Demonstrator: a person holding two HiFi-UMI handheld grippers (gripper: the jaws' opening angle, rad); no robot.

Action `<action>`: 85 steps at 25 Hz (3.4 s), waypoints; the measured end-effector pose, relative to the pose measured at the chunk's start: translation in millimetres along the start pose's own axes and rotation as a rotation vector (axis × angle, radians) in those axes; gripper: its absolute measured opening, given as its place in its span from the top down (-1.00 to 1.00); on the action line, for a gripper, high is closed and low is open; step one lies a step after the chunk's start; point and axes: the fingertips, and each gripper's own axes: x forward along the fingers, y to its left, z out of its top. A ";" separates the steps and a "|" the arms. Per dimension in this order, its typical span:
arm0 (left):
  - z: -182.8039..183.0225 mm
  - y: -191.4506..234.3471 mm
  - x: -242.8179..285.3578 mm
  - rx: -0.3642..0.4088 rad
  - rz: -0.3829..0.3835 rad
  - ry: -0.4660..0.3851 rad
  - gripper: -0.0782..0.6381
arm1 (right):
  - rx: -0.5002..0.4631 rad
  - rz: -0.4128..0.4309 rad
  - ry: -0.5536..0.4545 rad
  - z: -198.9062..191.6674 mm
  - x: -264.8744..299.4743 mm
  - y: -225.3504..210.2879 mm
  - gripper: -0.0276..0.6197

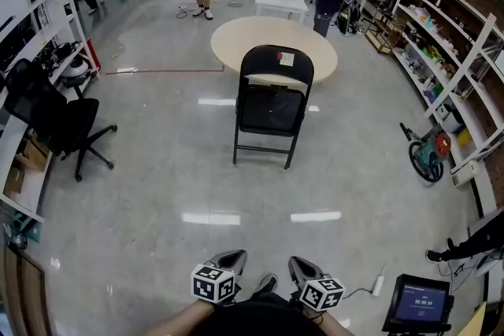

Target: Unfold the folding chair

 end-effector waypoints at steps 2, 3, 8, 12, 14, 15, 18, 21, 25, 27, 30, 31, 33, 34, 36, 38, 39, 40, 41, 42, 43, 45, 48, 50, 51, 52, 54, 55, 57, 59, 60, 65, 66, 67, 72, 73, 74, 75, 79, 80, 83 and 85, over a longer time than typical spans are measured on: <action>7.5 -11.2 15.2 0.020 0.010 0.001 0.77 | 0.010 0.022 -0.006 9.0 1.1 -14.2 0.89; 10.2 -15.6 22.0 0.029 0.016 0.003 0.77 | 0.016 0.032 -0.007 12.5 1.6 -21.4 0.89; 15.8 -33.3 51.5 0.029 0.057 0.002 0.77 | 0.028 0.061 -0.014 28.3 -2.9 -60.0 0.89; 21.6 -46.6 72.7 0.033 0.070 0.000 0.77 | 0.022 0.073 -0.014 40.2 -6.9 -83.9 0.89; 23.6 -51.6 79.1 0.042 0.072 0.004 0.77 | 0.025 0.076 -0.012 42.1 -7.5 -91.3 0.89; 24.4 -53.3 81.6 0.044 0.074 0.007 0.77 | 0.028 0.078 -0.010 42.3 -7.6 -94.6 0.89; 25.1 -53.4 88.5 0.037 0.082 0.015 0.77 | 0.039 0.082 -0.002 41.9 -5.6 -101.8 0.89; 26.6 -50.6 96.3 0.032 0.082 0.023 0.77 | 0.040 0.081 0.004 43.2 0.0 -107.0 0.89; 33.4 -44.7 111.1 0.030 0.056 0.037 0.77 | 0.041 0.055 0.002 50.8 8.9 -115.2 0.89; 39.5 -38.8 120.1 0.028 0.035 0.045 0.77 | 0.043 0.029 0.000 55.9 14.4 -119.9 0.89; 54.2 -28.6 137.1 0.025 -0.008 0.057 0.77 | 0.045 -0.023 -0.009 68.3 23.6 -128.7 0.89; 61.5 -25.5 143.0 0.028 -0.025 0.060 0.77 | 0.046 -0.042 -0.014 74.3 27.3 -131.3 0.89; 78.8 -18.2 152.8 0.041 -0.059 0.059 0.77 | 0.045 -0.073 -0.024 87.4 37.2 -133.3 0.89; 87.7 -13.4 156.5 0.047 -0.074 0.058 0.77 | 0.042 -0.086 -0.027 93.6 43.7 -132.5 0.89; 103.1 -0.7 161.0 0.047 -0.097 0.056 0.77 | 0.034 -0.104 -0.028 103.8 58.5 -127.1 0.89; 115.3 15.3 162.4 0.039 -0.111 0.056 0.77 | 0.023 -0.119 -0.025 112.5 73.5 -119.4 0.89; 120.9 23.7 162.8 0.035 -0.117 0.056 0.77 | 0.016 -0.128 -0.024 117.2 80.6 -116.0 0.89; 126.5 31.7 163.3 0.031 -0.122 0.056 0.77 | 0.011 -0.137 -0.023 122.1 87.2 -113.2 0.89; 131.8 38.9 163.9 0.025 -0.126 0.055 0.77 | 0.006 -0.145 -0.021 126.8 93.1 -111.1 0.89; 136.5 45.4 164.4 0.019 -0.130 0.054 0.77 | 0.002 -0.151 -0.018 131.0 98.5 -108.9 0.89; 140.6 51.9 164.5 0.013 -0.134 0.051 0.77 | -0.003 -0.156 -0.013 134.3 104.1 -106.3 0.89; 146.3 67.3 163.1 0.003 -0.136 0.048 0.77 | -0.013 -0.161 -0.001 138.1 116.5 -99.0 0.89; 151.5 90.3 158.0 -0.015 -0.128 0.044 0.77 | -0.027 -0.162 0.011 142.1 133.4 -88.0 0.89; 155.8 101.3 153.7 -0.025 -0.121 0.036 0.77 | -0.039 -0.159 0.018 146.0 142.1 -82.0 0.89; 158.0 106.7 151.6 -0.028 -0.117 0.033 0.77 | -0.046 -0.155 0.022 147.6 147.1 -78.3 0.89; 159.9 112.2 149.6 -0.029 -0.113 0.031 0.77 | -0.053 -0.150 0.027 148.6 152.5 -74.3 0.89; 162.3 121.2 147.8 -0.029 -0.103 0.031 0.77 | -0.066 -0.135 0.040 149.0 162.6 -67.4 0.89; 162.9 124.1 148.2 -0.030 -0.098 0.033 0.77 | -0.072 -0.127 0.046 149.0 166.7 -65.3 0.89; 163.4 127.3 151.3 -0.031 -0.090 0.037 0.77 | -0.080 -0.111 0.058 149.1 173.3 -64.7 0.89; 163.5 129.5 156.8 -0.033 -0.080 0.041 0.77 | -0.074 -0.098 0.065 148.6 179.7 -68.7 0.89; 163.6 130.5 159.9 -0.035 -0.074 0.043 0.77 | -0.066 -0.091 0.068 148.3 182.9 -72.1 0.89; 169.4 129.4 174.9 -0.044 -0.019 0.046 0.77 | -0.036 -0.043 0.071 159.7 198.1 -93.9 0.89; 172.6 127.9 178.4 -0.045 -0.005 0.044 0.77 | -0.035 -0.028 0.072 164.7 201.5 -98.5 0.89; 176.4 126.4 182.8 -0.047 0.010 0.040 0.77 | -0.036 -0.011 0.071 170.6 205.2 -103.5 0.89; 203.3 108.9 221.5 -0.036 0.067 0.017 0.77 | -0.045 0.064 0.051 210.8 220.0 -140.4 0.89; 209.0 104.3 230.9 -0.029 0.077 0.013 0.77 | -0.041 0.074 0.046 217.9 221.7 -149.7 0.89; 214.9 99.7 240.3 -0.023 0.087 0.007 0.77 | -0.035 0.082 0.041 224.5 222.9 -159.4 0.89; 221.2 95.1 249.3 -0.017 0.097 0.000 0.77 | -0.028 0.089 0.037 230.9 223.4 -169.2 0.89; 242.1 77.9 278.1 0.000 0.128 -0.027 0.77 | -0.015 0.105 0.025 249.6 221.2 -205.0 0.89; 244.2 74.1 283.7 0.002 0.134 -0.028 0.77 | -0.013 0.109 0.025 252.2 220.1 -212.5 0.89; 243.5 64.5 296.4 0.000 0.148 -0.020 0.77 | -0.011 0.119 0.020 258.7 216.2 -229.7 0.89; 241.7 59.9 303.8 -0.009 0.155 -0.010 0.77 | -0.008 0.122 0.014 262.3 213.1 -239.3 0.89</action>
